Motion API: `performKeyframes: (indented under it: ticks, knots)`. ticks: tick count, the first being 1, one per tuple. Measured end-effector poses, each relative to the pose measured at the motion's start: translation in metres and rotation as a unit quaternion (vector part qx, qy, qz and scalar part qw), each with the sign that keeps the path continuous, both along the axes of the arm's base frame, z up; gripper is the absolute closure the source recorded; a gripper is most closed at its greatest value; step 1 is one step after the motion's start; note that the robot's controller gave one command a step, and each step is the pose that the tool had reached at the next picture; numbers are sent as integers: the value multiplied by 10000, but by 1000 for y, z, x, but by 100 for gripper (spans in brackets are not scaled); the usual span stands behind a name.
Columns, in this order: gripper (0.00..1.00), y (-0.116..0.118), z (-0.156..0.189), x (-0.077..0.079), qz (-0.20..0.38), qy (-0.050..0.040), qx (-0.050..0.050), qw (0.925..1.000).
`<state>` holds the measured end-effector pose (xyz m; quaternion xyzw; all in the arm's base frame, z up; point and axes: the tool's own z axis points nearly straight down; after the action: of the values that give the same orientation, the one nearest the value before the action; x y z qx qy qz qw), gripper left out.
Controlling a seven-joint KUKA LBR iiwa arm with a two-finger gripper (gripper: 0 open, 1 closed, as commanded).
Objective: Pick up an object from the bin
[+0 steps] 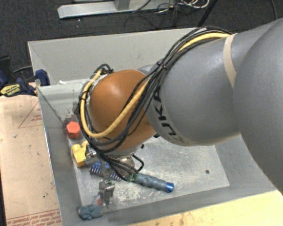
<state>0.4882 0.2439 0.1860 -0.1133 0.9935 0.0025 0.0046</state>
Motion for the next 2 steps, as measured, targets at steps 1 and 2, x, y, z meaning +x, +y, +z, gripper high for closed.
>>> performKeyframes:
  ticks: [1,2]
  knots:
    - [0,-45,-93,47,2475,53,-41,9689]
    - [100,-43,-92,47,2481,42,-31,9687]
